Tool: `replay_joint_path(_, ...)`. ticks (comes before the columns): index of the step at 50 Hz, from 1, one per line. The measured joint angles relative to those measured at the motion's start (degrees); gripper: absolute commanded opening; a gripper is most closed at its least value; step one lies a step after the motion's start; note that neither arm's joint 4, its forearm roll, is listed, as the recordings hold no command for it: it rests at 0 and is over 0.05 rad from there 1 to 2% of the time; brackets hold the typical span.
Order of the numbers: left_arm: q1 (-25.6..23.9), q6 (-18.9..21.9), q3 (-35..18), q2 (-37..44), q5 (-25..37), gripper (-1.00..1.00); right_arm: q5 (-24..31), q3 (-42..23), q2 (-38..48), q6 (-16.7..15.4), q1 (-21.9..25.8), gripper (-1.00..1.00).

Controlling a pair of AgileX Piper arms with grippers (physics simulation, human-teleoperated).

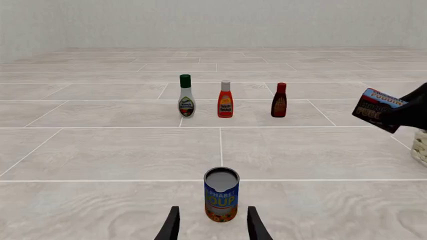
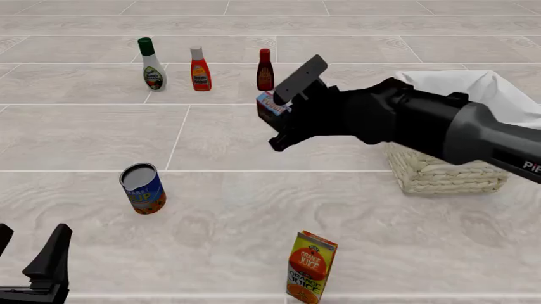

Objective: Pick the chocolate pudding and place it in the basket.

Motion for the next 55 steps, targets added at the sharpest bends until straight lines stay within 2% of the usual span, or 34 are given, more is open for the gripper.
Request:
replay_joint_path(32, 0.0, 0.0, 0.0, 0.0, 0.0, 1.0, 1.9, 2.5, -9.8, -1.1, -8.8, -1.0)
replay_joint_path(55, 0.0, 0.0, 0.0, 0.0, 0.0, 1.0, 3.5, 1.3, -14.2, -1.0, -16.6, -1.0)
